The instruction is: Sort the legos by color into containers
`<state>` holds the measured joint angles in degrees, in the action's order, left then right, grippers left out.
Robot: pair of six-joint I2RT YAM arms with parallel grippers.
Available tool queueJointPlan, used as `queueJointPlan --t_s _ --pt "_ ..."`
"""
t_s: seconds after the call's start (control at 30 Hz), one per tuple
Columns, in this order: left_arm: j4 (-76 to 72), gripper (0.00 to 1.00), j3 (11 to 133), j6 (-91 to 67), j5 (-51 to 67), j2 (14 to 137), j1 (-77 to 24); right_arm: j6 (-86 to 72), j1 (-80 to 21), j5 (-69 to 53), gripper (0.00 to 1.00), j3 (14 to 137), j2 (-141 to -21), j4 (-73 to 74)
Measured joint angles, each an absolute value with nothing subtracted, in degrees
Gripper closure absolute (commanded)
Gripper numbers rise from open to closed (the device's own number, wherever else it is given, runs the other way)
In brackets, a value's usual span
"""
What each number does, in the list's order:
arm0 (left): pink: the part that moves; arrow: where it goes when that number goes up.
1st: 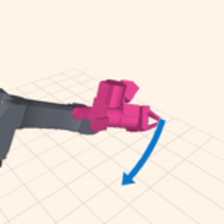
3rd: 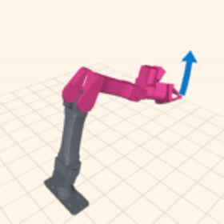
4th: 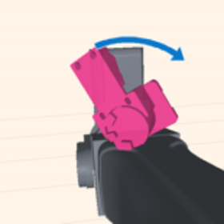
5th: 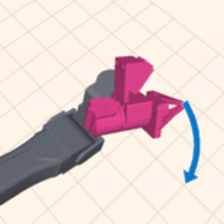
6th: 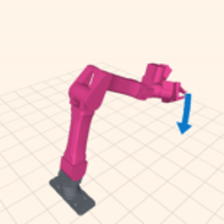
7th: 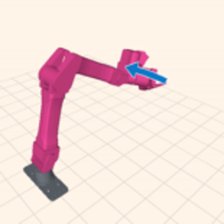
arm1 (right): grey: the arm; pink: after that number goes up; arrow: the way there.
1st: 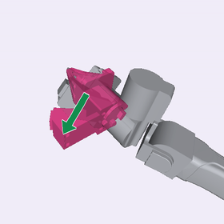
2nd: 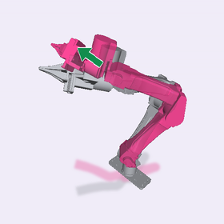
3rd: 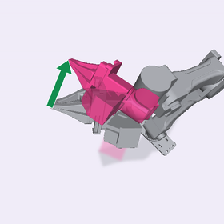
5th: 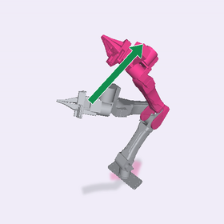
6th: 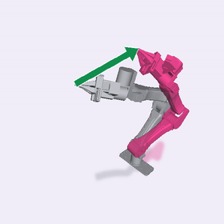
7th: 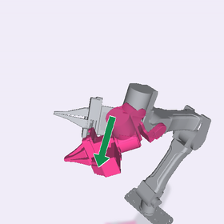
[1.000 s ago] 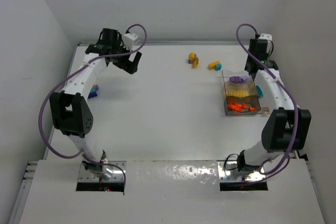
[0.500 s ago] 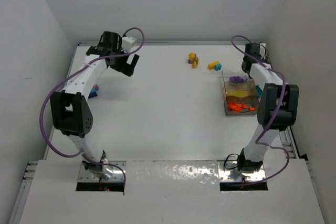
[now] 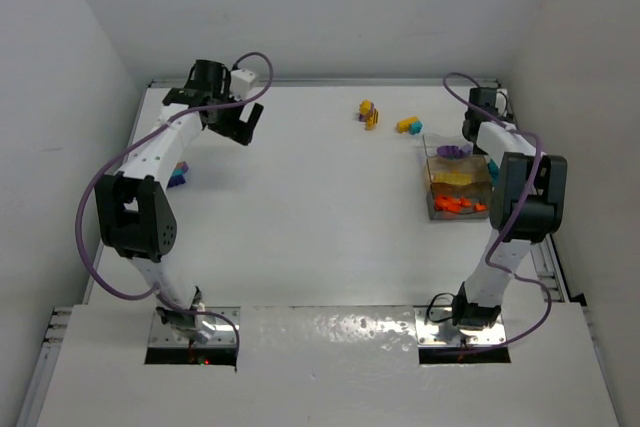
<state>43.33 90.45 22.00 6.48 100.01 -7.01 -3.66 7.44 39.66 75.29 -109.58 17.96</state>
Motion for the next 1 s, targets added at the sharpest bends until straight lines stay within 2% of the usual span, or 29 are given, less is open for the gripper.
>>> queueJointPlan --t_s 0.2,0.3,0.33,0.5,0.67,0.87,0.97,1.0 --pt "43.38 0.00 90.45 22.00 6.57 100.03 -6.96 -4.23 7.49 39.64 0.45 75.29 -109.54 17.98" --pt "43.38 0.00 90.45 22.00 6.61 100.05 -6.74 -4.51 7.49 39.57 0.53 75.26 -109.16 18.02" --pt "43.38 0.00 90.45 22.00 6.61 100.05 -6.72 -4.60 7.49 39.57 0.59 75.22 -108.86 18.02" --pt "43.40 0.00 90.45 21.98 6.59 100.07 -6.66 -5.72 7.46 38.98 0.61 73.54 -105.14 17.91" --pt "43.40 0.00 90.45 21.56 6.15 100.09 -6.63 -5.93 6.50 38.13 0.48 71.75 -99.90 18.06" --pt "44.03 0.01 92.47 20.99 1.65 100.20 -5.28 -6.94 0.30 36.77 0.46 71.88 -95.35 18.52" --pt "44.45 0.32 93.65 22.83 -2.15 100.20 -2.22 -8.45 -2.76 32.23 0.48 72.69 -93.03 19.59" --pt "44.88 0.62 93.65 23.75 -3.38 100.31 -0.21 -8.80 -3.84 30.83 0.48 72.82 -92.25 19.66"
